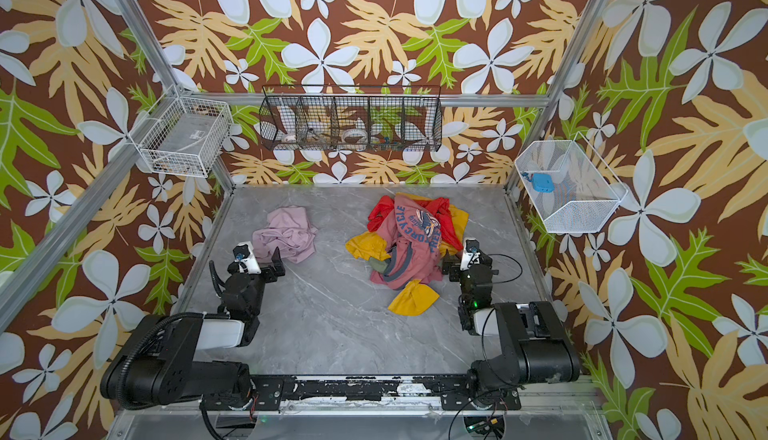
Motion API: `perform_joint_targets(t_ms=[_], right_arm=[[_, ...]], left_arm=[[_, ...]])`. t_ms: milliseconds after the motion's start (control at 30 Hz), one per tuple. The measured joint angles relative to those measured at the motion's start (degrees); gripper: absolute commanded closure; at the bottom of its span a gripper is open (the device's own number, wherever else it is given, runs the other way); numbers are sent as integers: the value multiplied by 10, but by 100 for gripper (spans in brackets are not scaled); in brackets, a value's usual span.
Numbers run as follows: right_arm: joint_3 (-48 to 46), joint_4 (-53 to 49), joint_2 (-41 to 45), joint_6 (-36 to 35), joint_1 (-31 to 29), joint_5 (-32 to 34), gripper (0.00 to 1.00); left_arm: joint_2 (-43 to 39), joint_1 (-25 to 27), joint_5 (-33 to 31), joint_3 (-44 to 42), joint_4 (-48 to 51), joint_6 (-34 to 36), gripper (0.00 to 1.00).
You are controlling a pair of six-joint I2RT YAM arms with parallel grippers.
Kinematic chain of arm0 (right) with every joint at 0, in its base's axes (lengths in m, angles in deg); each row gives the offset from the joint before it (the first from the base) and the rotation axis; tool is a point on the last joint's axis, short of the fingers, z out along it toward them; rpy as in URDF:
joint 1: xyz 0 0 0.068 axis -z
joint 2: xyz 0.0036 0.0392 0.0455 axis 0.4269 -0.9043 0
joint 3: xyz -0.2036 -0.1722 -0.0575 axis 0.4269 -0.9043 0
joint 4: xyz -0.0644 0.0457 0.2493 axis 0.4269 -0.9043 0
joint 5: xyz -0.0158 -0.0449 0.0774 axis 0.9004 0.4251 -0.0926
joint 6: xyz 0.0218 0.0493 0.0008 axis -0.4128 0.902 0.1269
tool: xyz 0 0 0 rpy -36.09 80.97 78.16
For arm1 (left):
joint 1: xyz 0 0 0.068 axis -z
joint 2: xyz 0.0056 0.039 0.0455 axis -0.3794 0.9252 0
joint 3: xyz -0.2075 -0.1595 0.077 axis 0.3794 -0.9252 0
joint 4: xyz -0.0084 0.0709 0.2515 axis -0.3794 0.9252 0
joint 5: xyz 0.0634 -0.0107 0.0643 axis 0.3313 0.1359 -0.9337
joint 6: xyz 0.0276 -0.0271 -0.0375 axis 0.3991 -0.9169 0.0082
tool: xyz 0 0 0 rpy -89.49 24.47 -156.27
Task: Pick out a specific cloth from the pile
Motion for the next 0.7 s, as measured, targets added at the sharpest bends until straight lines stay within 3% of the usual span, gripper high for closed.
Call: perform_joint_targets(t_ms=[700], right_arm=[[0,0,0,0,0,0,0]], left_arm=[[0,0,7,0,-9,9,0]])
